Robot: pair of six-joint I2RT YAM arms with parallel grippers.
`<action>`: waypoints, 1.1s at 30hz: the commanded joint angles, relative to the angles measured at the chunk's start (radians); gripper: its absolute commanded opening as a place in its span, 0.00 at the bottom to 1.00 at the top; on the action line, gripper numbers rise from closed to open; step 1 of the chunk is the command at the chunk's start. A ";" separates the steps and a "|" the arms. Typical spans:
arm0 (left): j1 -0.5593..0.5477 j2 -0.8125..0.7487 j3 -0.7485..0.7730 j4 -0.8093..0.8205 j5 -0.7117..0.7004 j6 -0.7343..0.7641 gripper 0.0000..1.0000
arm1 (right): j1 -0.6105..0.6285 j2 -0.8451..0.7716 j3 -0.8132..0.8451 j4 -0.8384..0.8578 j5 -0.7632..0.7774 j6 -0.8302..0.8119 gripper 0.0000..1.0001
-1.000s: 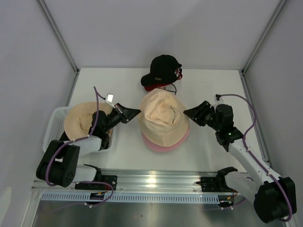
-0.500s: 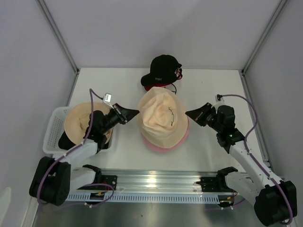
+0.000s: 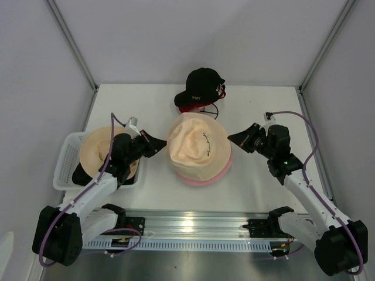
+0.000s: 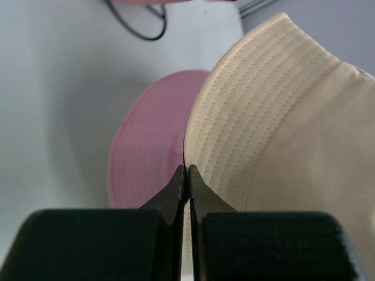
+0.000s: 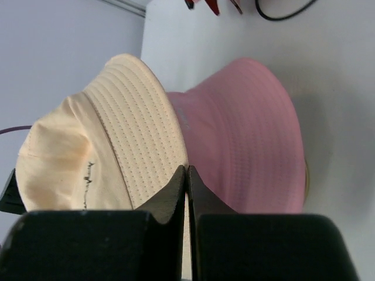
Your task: Stack the hats
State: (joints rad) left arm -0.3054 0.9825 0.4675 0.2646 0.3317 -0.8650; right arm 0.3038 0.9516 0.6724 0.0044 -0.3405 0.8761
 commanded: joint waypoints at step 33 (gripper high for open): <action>-0.132 0.194 0.028 -0.140 -0.252 0.139 0.01 | 0.089 0.236 -0.136 -0.127 0.222 -0.123 0.00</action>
State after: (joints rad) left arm -0.4370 1.1683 0.4980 0.2028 0.1604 -0.7822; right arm 0.3748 1.1450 0.5404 -0.0544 -0.1902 0.8066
